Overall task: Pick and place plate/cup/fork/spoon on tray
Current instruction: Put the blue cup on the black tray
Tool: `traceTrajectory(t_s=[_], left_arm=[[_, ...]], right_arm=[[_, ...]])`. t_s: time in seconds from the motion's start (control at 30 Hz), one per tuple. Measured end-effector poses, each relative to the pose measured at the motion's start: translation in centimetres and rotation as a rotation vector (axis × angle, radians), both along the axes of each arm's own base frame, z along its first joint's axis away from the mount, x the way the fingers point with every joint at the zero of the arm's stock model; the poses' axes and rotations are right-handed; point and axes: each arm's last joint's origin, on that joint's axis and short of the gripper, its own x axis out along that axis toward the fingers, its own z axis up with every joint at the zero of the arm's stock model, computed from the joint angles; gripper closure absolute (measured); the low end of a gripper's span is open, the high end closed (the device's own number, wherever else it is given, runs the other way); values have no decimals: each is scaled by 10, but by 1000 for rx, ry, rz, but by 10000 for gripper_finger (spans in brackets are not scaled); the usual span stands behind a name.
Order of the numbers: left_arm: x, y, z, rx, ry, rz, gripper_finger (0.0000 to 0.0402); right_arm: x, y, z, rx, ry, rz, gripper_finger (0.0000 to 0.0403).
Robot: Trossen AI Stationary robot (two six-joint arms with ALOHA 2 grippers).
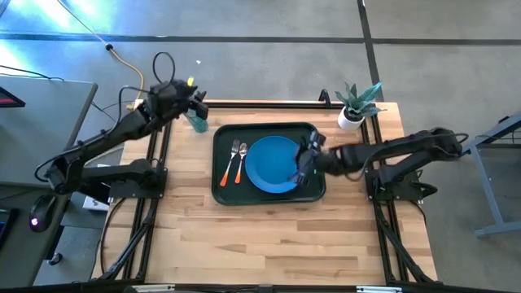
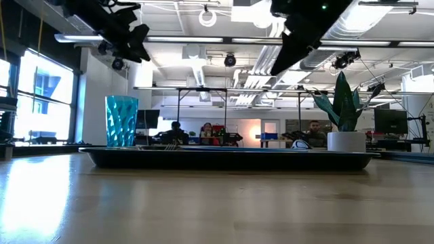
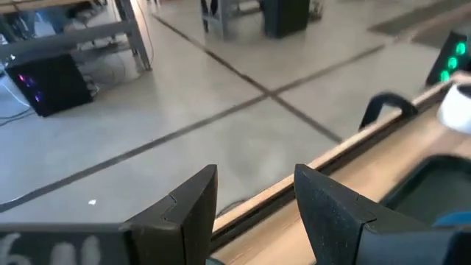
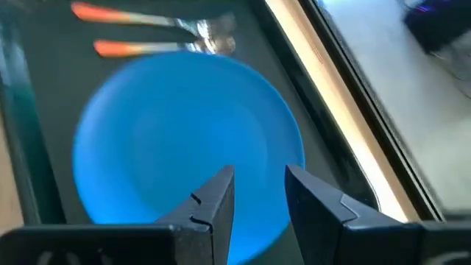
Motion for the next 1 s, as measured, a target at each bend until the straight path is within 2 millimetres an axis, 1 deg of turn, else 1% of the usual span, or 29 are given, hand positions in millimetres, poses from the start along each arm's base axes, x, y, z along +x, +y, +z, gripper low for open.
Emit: traceTrajectory(t_s=[0.03,0.13,0.2,0.33,0.43,0.5,0.57,0.67,0.8,0.93,1.0], left_arm=[[0,1,2,-18,20,0,229],[-1,2,-3,-74,85,2,229],[-3,1,-6,-99,114,5,229],[-9,3,-15,-172,169,41,229],[-15,7,-23,-232,226,75,229],[-17,11,-29,-288,257,80,229],[-18,12,-34,-331,283,80,229],[-19,17,-37,-339,291,91,229],[-23,24,-38,-330,302,128,229],[-31,31,-38,-317,309,204,229],[-35,34,-38,-317,316,228,229]], right_arm=[[0,-7,4,18,-14,24,289],[-6,-27,15,96,-41,101,289],[-11,-37,19,152,-46,145,289],[-15,-47,23,226,-78,177,289],[-16,-48,21,216,-55,180,289],[-17,-48,13,190,-48,205,289],[-24,-49,1,176,-26,217,289],[-36,-54,-15,171,-63,203,289],[-52,-61,-37,226,-149,211,289],[-63,-68,-50,265,-224,209,289],[-67,-72,-51,269,-242,200,289]])
